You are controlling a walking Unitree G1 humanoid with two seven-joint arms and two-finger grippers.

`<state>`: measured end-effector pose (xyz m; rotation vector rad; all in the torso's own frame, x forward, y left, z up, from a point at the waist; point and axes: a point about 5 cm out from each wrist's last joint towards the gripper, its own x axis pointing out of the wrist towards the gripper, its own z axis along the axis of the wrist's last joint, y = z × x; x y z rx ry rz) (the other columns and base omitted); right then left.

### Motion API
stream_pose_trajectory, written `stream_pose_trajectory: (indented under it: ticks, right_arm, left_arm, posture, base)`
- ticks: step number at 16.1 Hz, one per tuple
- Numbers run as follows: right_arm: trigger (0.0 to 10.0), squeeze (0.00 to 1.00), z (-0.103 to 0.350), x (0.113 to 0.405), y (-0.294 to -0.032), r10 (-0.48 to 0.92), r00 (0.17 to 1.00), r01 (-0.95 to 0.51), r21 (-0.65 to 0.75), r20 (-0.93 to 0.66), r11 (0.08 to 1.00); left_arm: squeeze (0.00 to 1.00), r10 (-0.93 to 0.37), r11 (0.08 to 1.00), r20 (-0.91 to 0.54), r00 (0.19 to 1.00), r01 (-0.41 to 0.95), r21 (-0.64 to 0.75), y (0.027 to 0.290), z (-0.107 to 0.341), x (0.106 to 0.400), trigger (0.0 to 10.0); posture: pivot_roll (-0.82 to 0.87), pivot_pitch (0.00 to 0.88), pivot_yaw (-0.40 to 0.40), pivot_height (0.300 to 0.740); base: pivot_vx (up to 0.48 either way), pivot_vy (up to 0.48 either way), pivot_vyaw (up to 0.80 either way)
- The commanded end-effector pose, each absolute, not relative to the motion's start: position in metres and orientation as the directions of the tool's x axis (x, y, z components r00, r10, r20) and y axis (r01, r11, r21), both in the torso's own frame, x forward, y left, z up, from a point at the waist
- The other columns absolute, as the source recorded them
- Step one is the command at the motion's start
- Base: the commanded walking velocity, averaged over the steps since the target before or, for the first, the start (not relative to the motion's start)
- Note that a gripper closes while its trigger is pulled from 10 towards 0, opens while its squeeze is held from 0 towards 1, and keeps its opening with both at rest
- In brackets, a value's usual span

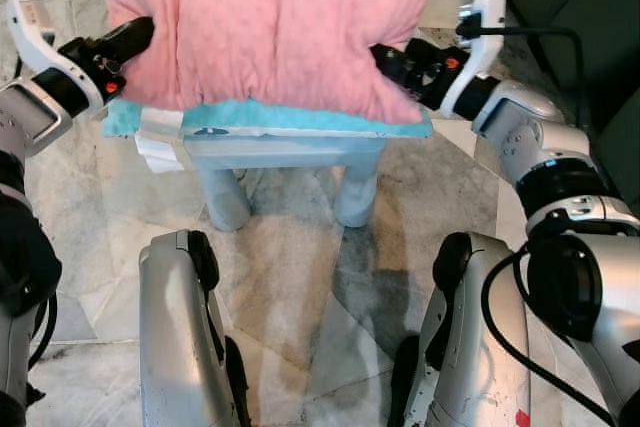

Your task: Move the pillow to the sofa

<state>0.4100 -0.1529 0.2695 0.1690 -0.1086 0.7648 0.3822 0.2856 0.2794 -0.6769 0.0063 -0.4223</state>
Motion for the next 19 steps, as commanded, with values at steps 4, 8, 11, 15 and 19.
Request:
stream_pose_trajectory:
  ticks: [4, 8, 11, 15, 19]
  right_arm:
    - [0.0, 0.00, 0.264, 0.409, -0.155, 0.663, 0.732, -0.678, 0.076, 0.156, 0.731]
    - [0.0, 0.00, 0.266, 0.410, -0.148, 0.653, 0.735, -0.671, 0.057, 0.181, 0.739]
    - [0.0, 0.00, 0.263, 0.409, -0.144, 0.649, 0.734, -0.668, 0.040, 0.200, 0.743]
    - [0.0, 0.00, 0.262, 0.404, -0.140, 0.640, 0.730, -0.655, -0.023, 0.238, 0.755]
    - [0.0, 0.00, 0.256, 0.391, -0.151, 0.546, 0.770, -0.570, -0.029, 0.330, 0.821]
  left_arm:
    - [0.00, -0.344, 0.737, 0.124, 0.931, 0.350, -0.578, 0.293, 0.258, 0.379, 0.0]
    - [0.00, -0.296, 0.751, 0.180, 0.938, 0.345, -0.563, 0.299, 0.246, 0.375, 0.0]
    - [0.00, -0.238, 0.796, 0.257, 0.937, 0.340, -0.502, 0.302, 0.246, 0.374, 0.0]
    - [0.00, -0.226, 0.859, 0.414, 0.882, 0.381, -0.342, 0.285, 0.262, 0.378, 0.0]
    - [0.00, -0.204, 0.887, 0.528, 0.824, 0.384, -0.256, 0.277, 0.269, 0.371, 0.0]
  posture:
    - [0.05, 0.154, -0.013, 0.330]
    - [0.06, 0.079, -0.016, 0.330]
    - [0.06, 0.030, -0.011, 0.330]
    - [0.06, 0.000, -0.014, 0.330]
    - [0.05, 0.000, 0.002, 0.330]
  base:
    - [0.000, 0.000, 0.00]
    - [0.000, 0.000, 0.00]
    - [0.000, 0.000, 0.00]
    - [0.000, 0.000, 0.00]
    - [0.000, 0.000, 0.00]
